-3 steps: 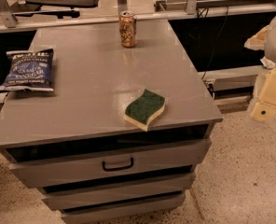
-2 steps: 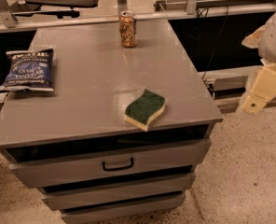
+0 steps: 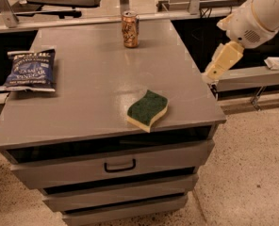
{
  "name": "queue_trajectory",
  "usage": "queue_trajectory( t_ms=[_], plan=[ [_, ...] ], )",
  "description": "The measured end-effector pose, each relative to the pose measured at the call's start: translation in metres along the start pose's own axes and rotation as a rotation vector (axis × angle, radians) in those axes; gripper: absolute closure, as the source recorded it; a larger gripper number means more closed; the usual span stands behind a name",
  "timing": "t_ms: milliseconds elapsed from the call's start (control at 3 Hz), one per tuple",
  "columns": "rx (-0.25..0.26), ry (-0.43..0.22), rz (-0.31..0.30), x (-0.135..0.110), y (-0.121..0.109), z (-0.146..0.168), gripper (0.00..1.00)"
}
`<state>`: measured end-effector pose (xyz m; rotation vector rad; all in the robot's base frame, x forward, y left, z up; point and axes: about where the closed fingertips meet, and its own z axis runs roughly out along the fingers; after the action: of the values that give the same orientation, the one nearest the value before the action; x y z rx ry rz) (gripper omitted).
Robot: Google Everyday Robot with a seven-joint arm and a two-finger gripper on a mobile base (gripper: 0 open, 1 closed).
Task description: Move orange can near sponge
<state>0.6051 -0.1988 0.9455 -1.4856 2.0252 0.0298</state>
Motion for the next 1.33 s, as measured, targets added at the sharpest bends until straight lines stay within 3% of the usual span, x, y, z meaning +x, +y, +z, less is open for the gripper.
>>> queue_trajectory(
  t_ms=[667, 1333],
  plan=[
    [-0.019, -0.217, 0.08, -0.042, -0.078, 0.09, 0.0],
    [-0.065, -0.419, 0.13, -0.099, -0.106, 0.155, 0.0]
  ],
)
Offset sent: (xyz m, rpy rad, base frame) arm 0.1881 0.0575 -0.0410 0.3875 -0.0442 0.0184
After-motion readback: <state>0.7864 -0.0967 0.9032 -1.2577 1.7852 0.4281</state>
